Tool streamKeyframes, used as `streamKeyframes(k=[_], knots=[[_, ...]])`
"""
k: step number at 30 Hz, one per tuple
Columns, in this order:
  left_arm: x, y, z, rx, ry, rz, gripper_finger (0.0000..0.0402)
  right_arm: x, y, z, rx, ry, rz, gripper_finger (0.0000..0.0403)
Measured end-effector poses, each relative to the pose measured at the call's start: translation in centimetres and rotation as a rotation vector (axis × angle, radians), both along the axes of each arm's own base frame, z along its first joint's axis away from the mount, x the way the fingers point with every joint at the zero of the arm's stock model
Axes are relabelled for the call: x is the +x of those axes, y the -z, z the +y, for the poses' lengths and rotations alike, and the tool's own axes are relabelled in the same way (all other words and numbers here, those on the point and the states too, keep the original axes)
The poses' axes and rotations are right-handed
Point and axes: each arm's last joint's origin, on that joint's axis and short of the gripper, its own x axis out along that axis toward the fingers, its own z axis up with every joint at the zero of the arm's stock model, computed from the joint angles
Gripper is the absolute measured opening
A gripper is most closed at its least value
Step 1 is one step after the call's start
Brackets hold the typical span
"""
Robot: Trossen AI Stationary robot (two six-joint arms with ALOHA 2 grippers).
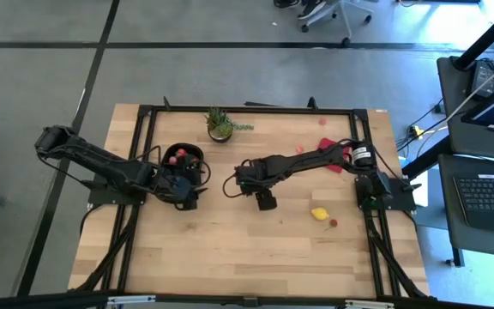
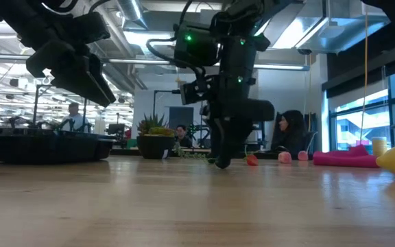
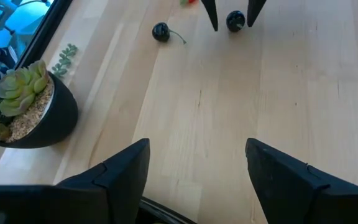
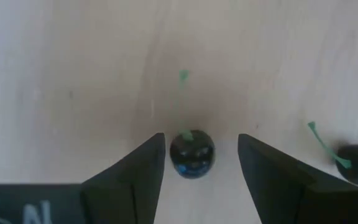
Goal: Pick and placing Produce into tupperware
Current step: Put the black cherry into the black container
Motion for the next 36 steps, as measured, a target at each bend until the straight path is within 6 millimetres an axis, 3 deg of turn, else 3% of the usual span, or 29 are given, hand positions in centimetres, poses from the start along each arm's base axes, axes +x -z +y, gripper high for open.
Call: streamKeyframes(k=[8,18,20,26,32,36], knots=[[0.0,0.0,0.0,0.001,0.001,0.000,0.0260,-0.8,1.8,-0.1,0.001,0.007,0.005,0.0198],[0.0,0.0,0.0,0.001,0.001,-0.002,0.0257,-0.8,1.9,0.0,0.010,0.009,0.008,0.0108],[0.0,0.0,0.0,0.001,0.001,-0.002,0.0260,-0.7,1.7,0.0,0.010,0.015,0.002,0.0106],[0.0,0.0,0.0,-0.002,-0.002,-0.004,0.0261,1.0,0.1,-0.1,0.005,0.056,-0.071,0.0106],[0.1,-0.1,0.0,-0.033,-0.030,-0.029,0.0257,3.0,-2.9,-0.1,0.049,0.060,-0.216,0.0106],[0.0,0.0,-0.1,0.082,0.080,0.031,0.0250,4.1,-4.5,-0.3,0.123,0.067,-0.306,0.0106]])
